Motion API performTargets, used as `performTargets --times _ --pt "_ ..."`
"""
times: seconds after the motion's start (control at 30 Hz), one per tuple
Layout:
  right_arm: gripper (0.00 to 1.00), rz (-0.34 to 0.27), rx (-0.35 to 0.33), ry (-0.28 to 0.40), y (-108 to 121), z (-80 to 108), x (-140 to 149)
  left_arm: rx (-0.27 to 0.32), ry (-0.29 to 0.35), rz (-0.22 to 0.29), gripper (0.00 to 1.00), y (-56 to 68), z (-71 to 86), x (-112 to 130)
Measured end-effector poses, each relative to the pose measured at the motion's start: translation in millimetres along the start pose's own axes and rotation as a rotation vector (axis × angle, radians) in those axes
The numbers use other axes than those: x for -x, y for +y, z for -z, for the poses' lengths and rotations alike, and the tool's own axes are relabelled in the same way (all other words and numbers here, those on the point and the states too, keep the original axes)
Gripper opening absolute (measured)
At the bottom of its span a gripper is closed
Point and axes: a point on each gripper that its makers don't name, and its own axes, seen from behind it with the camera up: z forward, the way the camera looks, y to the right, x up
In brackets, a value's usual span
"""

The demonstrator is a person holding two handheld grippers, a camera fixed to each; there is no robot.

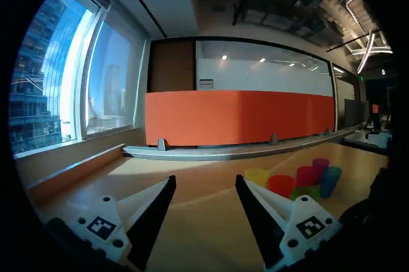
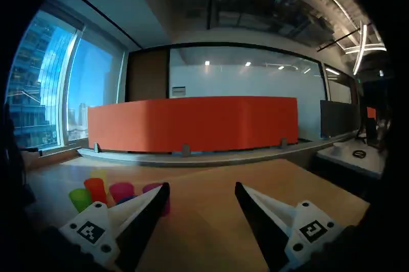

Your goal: Pour water

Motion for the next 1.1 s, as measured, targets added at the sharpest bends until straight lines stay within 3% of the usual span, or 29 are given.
performTargets --times 0.3,0.8,0.97,1.1 --pt "0.99 0.058 -0.022 -0.024 0 -3.8 -38 0.055 -0.006 0.033 0.86 9.2 -6.5 -58" --pt "0.99 0.074 -0.084 -0.012 -21 -12.3 -108 0.127 0.024 0.029 0.86 20.3 -15.5 -151" --pt "0.99 0.080 -0.098 -0.017 -26 -14.0 -117 0.138 0.031 0.017 0.86 22.0 -17.9 -169" --pt "0.99 0.082 -0.114 -0.031 -30 -14.6 -115 0.155 0.021 0.011 0.86 26.0 -19.7 -169"
